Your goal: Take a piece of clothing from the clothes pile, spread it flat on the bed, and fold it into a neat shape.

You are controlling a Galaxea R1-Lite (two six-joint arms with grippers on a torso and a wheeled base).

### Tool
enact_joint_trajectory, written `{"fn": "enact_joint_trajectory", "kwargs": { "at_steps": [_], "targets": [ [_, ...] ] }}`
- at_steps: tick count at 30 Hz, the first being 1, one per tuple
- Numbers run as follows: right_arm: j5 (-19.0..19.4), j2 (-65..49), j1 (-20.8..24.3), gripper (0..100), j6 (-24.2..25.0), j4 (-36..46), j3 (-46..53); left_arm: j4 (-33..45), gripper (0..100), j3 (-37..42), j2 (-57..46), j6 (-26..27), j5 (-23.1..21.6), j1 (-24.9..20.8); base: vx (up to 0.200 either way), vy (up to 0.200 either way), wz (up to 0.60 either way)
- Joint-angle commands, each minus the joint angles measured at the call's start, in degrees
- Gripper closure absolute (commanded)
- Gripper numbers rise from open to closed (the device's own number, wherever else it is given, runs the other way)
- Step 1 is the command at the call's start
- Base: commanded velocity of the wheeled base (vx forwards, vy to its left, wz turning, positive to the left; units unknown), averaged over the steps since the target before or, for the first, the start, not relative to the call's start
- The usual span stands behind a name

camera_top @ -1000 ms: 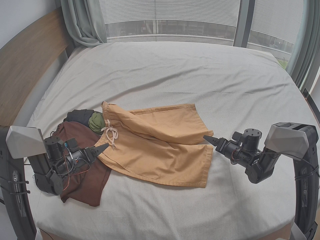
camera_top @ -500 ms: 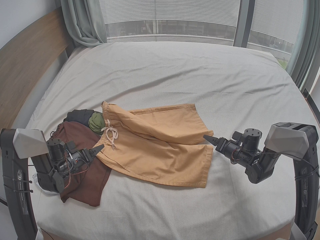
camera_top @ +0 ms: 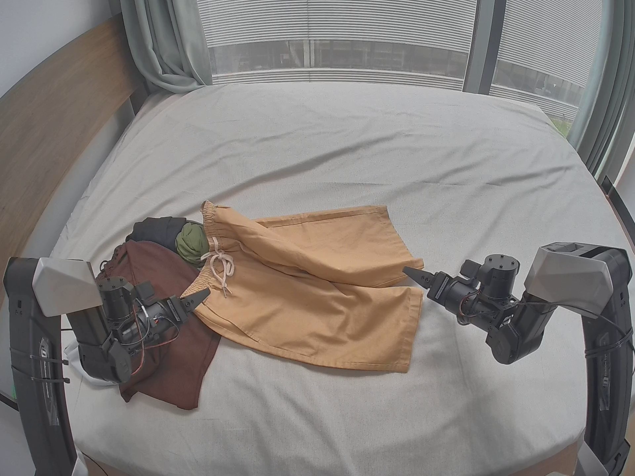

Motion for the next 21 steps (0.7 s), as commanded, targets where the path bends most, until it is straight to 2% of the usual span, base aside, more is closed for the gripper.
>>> {"fn": "enact_joint_trajectory", "kwargs": {
  "at_steps": [1,5,6,11,17,21],
  "targets": [
    [0.02,-0.09,-0.05,0,0.01,-0.17,-0.09,-0.25,0,-1.57,0.98,-0.19,0.48,-0.39,0.000,0.000,0.00],
    [0.02,0.00,0.04,0,0.01,-0.17,0.00,-0.25,0,-2.53,0.89,-1.51,1.18,-0.39,0.000,0.000,0.00],
    [0.02,0.00,0.04,0,0.01,-0.17,0.00,-0.25,100,-2.62,0.89,-1.68,1.27,-0.39,0.000,0.000,0.00],
    [0.02,0.00,0.30,0,-0.25,-0.17,0.97,-0.25,100,-2.62,0.98,-1.86,1.18,-0.21,0.000,0.000,0.00],
    [0.10,-1.41,1.18,0,-5.97,-0.17,9.41,-0.52,100,-2.44,0.89,-1.86,1.18,-0.04,0.000,0.000,0.00],
    [0.10,-0.79,3.38,0,-7.90,-3.86,16.35,-0.96,100,-2.53,0.81,-1.86,1.18,0.05,0.000,0.000,0.00]
  ]
}}
